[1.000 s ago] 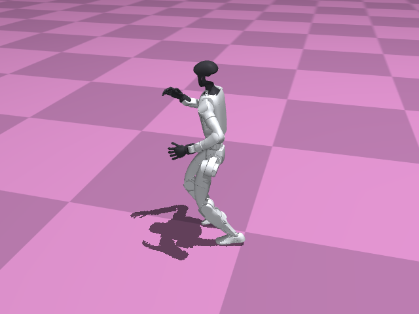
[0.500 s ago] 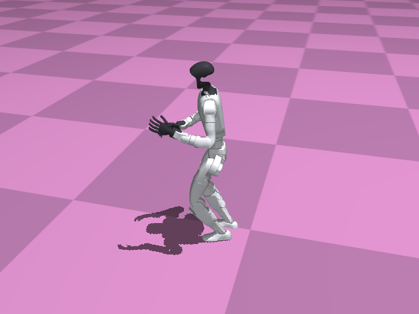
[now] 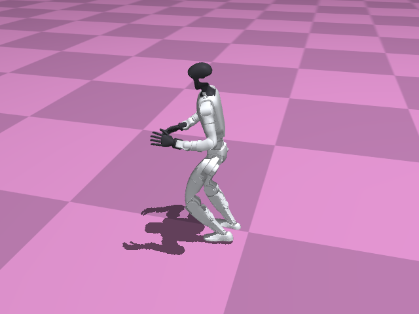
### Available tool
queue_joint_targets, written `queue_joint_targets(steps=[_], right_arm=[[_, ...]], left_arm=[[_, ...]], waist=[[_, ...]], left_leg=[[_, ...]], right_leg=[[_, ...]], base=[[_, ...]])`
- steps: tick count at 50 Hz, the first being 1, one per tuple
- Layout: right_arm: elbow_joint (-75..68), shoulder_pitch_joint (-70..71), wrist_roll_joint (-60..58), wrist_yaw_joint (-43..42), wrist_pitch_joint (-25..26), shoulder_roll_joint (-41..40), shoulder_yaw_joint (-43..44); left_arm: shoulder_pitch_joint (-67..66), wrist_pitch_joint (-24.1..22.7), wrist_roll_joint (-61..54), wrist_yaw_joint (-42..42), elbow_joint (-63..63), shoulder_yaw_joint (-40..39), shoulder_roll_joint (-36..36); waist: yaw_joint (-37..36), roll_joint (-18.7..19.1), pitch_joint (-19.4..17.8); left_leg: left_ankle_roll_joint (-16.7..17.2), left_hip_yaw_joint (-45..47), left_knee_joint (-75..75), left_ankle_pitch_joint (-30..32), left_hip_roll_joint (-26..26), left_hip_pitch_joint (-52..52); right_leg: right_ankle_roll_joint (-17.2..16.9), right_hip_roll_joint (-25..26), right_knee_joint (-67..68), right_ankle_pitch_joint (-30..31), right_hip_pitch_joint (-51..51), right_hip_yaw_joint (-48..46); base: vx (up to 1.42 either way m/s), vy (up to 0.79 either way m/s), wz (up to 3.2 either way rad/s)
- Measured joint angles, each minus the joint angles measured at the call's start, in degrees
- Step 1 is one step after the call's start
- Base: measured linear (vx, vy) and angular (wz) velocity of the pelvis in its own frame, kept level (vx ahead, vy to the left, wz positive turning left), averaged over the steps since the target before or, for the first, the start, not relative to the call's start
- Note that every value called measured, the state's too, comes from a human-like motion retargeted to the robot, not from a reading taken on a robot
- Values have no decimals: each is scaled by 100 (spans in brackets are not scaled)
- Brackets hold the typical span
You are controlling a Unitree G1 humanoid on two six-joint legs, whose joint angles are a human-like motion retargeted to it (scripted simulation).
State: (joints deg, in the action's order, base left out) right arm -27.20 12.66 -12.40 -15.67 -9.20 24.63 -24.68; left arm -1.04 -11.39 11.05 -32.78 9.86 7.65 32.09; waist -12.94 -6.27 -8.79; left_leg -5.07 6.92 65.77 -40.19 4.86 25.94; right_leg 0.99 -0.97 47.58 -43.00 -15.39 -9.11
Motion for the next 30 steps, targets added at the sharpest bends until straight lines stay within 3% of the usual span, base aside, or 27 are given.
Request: queue_joint_targets(steps=[3, 7, 10, 13, 15, 18, 20, 22, 24, 26, 30], right_arm=[[1410, 579, 435, -138, -311, 39, 277], [3413, 1338, 992, -216, -750, 255, 584], [4405, 1589, 1176, -418, -979, 592, 879], [4670, 1259, 1263, -477, -1072, 813, 998], [4548, 862, 1396, -412, -1054, 844, 955], [4040, 234, 1646, -279, -963, 668, 673], [3631, -105, 1736, -226, -870, 532, 458], [3129, -315, 1593, -224, -752, 489, 275], [2477, -444, 1228, -229, -573, 538, 45], [1460, -466, 754, -191, -343, 554, -242], [-1299, -457, 27, 164, 99, 220, -831]], left_arm=[[-1331, 20, 435, 500, -821, 323, 216], [-2413, -203, 1040, 766, -1157, 617, 704], [-2400, -361, 1325, 560, -1203, 682, 1130], [-1995, -413, 1235, 148, -1243, 610, 1226], [-1715, -422, 1055, -61, -1328, 583, 1115], [-1514, -368, 811, -79, -1514, 699, 849], [-1405, -323, 716, 102, -1548, 850, 733], [-1126, -269, 687, 417, -1427, 1063, 679], [-712, -227, 744, 711, -1202, 1303, 632], [-95, -174, 799, 941, -948, 1580, 562], [1447, -44, 717, 1016, -515, 1908, 298]], waist=[[408, -37, 223], [1141, -330, 267], [1492, -420, 94], [1602, -483, -70], [1575, -478, -50], [1410, -296, 167], [1231, -7, 318], [940, 444, 465], [607, 736, 525], [315, 846, 509], [-98, 803, 433]], left_leg=[[-4, 395, -1270, 166, -401, -866], [-110, 694, -3146, 294, -1311, -2057], [-308, 726, -4044, 125, -1616, -2833], [-287, 602, -4315, 86, -1611, -3329], [-198, 546, -4432, 224, -1520, -3532], [131, 287, -3213, 331, -1069, -3085], [493, 256, -1574, 731, -388, -2420], [636, 199, 216, 1326, 608, -1546], [521, -5, 1474, 1589, 1224, -794], [236, -199, 2193, 1442, 1473, -114], [-66, -355, 1800, 788, 1092, 995]], right_leg=[[-347, -253, 573, 758, -520, 293], [-924, -965, 2548, 1638, -1809, 725], [-1208, -1100, 3318, 2040, -2564, 981], [-1346, -987, 2943, 2188, -2704, 1121], [-1305, -907, 2335, 2103, -2493, 1101], [-984, -625, 1290, 1692, -1846, 752], [-690, -291, 657, 1434, -1446, 385], [-336, 223, 15, 1247, -1145, -17], [-77, 605, -377, 1079, -889, -234], [22, 764, -606, 1009, -665, -299], [-70, 679, -1002, 1078, -344, -343]], base=[[9, -6, -161], [15, -1, -96], [24, 3, -14], [33, -1, 19], [40, -5, 12], [38, -13, -20], [30, -15, -31], [25, -13, -40], [25, -10, -47], [26, -7, -18], [28, 0, 17]])
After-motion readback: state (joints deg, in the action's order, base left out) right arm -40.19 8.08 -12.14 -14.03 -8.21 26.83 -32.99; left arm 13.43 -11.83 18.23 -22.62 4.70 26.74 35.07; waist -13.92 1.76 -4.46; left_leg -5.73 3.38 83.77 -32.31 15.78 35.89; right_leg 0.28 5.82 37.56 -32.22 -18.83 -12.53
